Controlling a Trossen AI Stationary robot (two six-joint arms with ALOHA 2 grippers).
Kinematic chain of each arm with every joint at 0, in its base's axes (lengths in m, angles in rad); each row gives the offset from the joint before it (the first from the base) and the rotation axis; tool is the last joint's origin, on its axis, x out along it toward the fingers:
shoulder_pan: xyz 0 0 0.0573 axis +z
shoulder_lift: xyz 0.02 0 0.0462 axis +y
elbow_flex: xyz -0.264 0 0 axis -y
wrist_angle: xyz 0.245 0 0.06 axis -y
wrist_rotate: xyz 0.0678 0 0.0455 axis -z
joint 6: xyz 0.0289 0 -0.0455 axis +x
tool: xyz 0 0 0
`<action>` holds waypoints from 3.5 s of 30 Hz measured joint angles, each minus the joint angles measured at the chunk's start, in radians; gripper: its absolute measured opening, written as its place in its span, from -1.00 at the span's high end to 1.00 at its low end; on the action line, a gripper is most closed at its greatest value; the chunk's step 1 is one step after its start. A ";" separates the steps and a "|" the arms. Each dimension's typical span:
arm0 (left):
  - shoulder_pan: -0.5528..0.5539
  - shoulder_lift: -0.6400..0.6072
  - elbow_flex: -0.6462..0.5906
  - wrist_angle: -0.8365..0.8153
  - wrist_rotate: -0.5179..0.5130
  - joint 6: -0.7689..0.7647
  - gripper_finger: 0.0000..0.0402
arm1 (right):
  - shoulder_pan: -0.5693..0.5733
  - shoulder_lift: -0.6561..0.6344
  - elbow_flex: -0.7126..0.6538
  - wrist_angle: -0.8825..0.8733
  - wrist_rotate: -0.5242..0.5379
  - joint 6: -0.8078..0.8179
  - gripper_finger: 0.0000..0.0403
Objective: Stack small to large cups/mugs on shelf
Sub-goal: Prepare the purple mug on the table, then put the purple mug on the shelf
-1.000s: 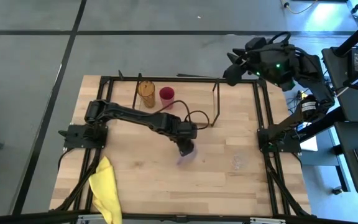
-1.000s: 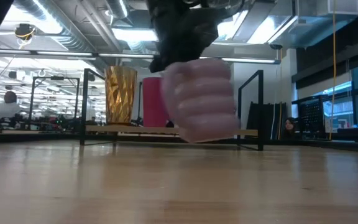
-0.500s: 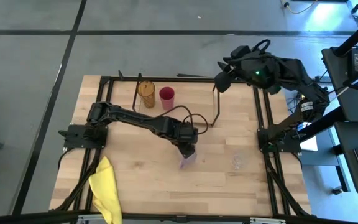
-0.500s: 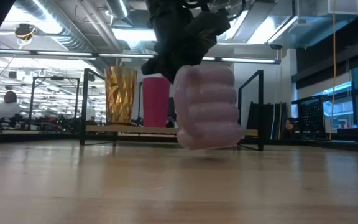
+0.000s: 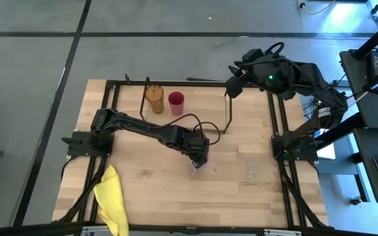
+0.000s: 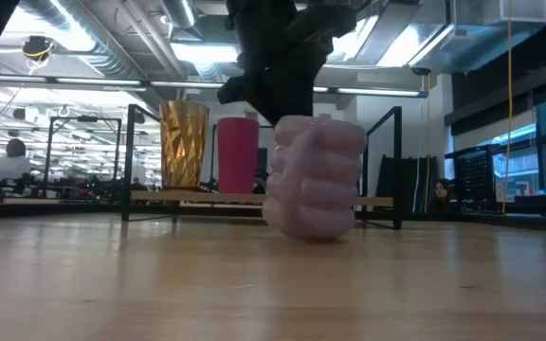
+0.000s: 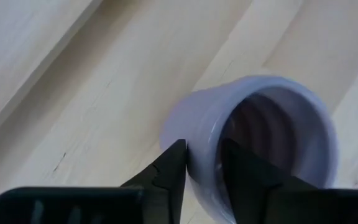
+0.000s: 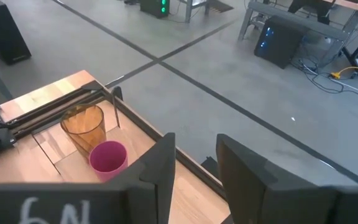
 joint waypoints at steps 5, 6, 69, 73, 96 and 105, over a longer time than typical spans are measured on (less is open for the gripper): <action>0.000 0.000 0.027 -0.048 -0.045 0.006 0.48 | 0.009 -0.008 0.000 -0.004 -0.007 0.001 0.41; 0.000 0.000 0.031 -0.060 -0.056 0.007 0.48 | 0.013 -0.009 0.000 -0.007 -0.007 0.001 0.41; -0.556 -0.759 -0.493 -0.362 -0.555 -0.438 0.49 | 0.178 0.417 -0.411 0.139 -0.729 0.656 0.41; -0.556 -0.759 -0.493 -0.407 -0.556 -0.437 0.49 | 0.177 0.419 -0.416 0.165 -0.710 0.678 0.41; -0.562 -0.828 -0.584 -0.435 -0.537 -0.416 0.49 | 0.175 0.504 -0.458 0.245 -0.730 0.709 0.41; -0.575 -0.880 -0.635 -0.397 -0.536 -0.446 0.49 | 0.147 0.508 -0.458 0.192 -0.674 0.627 0.42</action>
